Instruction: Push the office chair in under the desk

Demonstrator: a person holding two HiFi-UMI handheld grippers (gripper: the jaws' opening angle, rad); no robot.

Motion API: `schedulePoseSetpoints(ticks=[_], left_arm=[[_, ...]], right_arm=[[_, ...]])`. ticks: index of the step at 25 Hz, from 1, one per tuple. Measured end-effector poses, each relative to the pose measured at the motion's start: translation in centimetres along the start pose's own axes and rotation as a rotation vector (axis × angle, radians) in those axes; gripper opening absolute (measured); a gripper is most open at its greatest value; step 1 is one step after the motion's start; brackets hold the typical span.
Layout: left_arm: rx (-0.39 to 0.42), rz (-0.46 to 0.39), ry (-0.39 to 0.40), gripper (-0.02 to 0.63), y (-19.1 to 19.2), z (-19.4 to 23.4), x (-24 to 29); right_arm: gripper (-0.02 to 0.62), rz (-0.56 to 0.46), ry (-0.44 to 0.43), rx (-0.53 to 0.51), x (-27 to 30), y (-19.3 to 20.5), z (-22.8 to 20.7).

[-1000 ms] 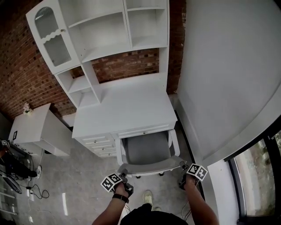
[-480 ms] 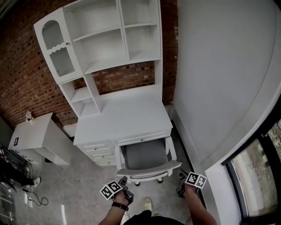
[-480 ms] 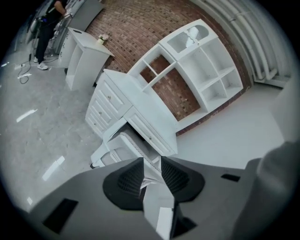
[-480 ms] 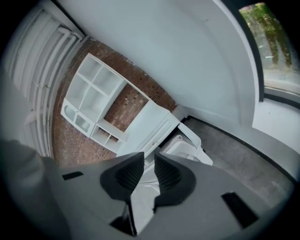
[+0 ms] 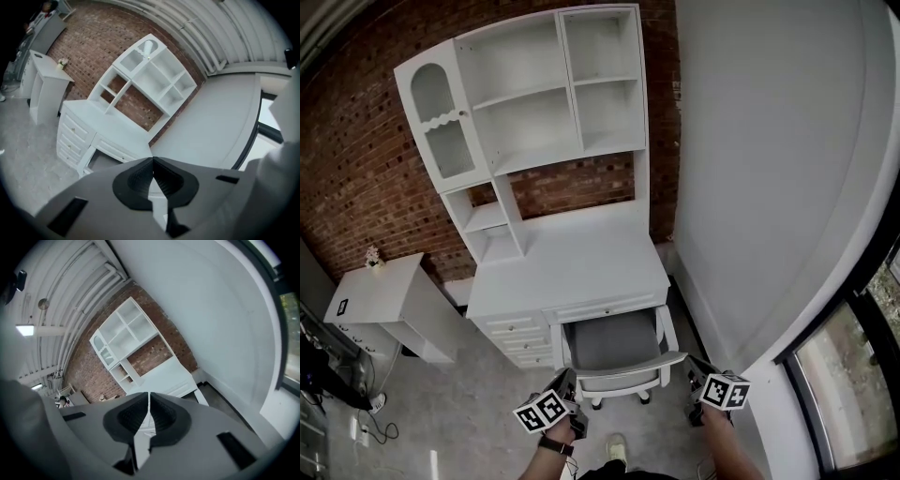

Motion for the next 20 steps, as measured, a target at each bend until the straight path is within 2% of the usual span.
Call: schedulePoseSetpoints(ticks=[5,9,14,18,20], left_arm=[[0.225,-0.049,0.04,0.006,-1.7,-4.9,-2.0],[0.348,-0.086,0.096,0.006,-3.3,-9.2,-3.7],[0.422,-0.108,0.176,0.006,-4.0,-13.7,-5.5],[0.482,-0.14,0.194,0.006,-4.4,-16.0,-6.7],[0.499,-0.156,0.2,0.006,-4.7,-16.7,-7.1]], right_arm=[[0.009,-0.062,-0.006,-0.211,-2.4,-3.8,3.1],[0.009,-0.128,0.007,-0.376,-4.6,-7.2,5.2],[0.009,-0.214,-0.017,-0.457,-6.8,-10.4,7.9],[0.008,-0.257,-0.009,-0.539,-8.0,-11.9,9.1],[0.006,-0.273,-0.005,-0.548,-8.4,-12.5,9.3]])
Point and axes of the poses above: the fingertips, and each gripper's own axes: x forward along the fingers, z to its left, y out of its underside, the point moved 3 cm from there along -x, backward along the fingers, and after that the axes turned 12 degrees about -x, right-handed, at the moved point
